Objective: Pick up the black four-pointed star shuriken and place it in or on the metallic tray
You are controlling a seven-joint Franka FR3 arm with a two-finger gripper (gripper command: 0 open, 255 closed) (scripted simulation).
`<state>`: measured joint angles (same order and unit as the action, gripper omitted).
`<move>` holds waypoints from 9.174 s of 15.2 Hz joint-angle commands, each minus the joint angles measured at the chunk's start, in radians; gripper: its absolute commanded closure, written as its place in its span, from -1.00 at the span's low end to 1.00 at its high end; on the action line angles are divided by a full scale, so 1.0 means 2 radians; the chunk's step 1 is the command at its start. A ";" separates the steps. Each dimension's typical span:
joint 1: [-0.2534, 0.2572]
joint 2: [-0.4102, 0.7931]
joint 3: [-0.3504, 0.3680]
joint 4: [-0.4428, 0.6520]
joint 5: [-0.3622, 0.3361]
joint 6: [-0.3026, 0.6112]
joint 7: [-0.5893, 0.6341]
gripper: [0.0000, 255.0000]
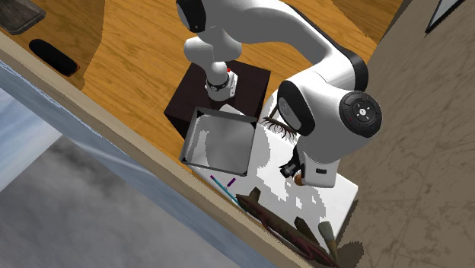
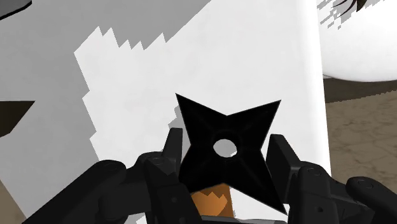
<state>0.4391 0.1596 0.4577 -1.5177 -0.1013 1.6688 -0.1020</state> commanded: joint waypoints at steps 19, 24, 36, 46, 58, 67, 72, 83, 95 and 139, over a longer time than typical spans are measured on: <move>-0.002 -0.009 -0.002 -0.004 0.013 0.054 0.028 -1.00; -0.003 -0.008 -0.002 -0.021 0.013 0.071 0.029 -1.00; -0.003 -0.008 -0.002 -0.021 0.013 0.071 0.029 1.00; 0.002 0.002 0.000 0.039 0.008 0.020 0.030 1.00; -0.036 -0.091 -0.009 -0.188 0.158 0.315 -0.187 -1.00; -0.034 -0.080 -0.006 -0.191 0.152 0.330 -0.184 -1.00; -0.034 -0.079 -0.006 -0.191 0.151 0.330 -0.183 1.00; -0.035 -0.083 -0.007 -0.162 0.149 0.297 -0.178 1.00; -0.036 -0.081 -0.008 -0.079 0.138 0.218 -0.162 1.00; -0.098 -0.354 -0.197 -0.377 0.258 0.170 -0.448 1.00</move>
<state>0.2425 -0.5484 0.0642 -2.2713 0.4137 2.0081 -0.9980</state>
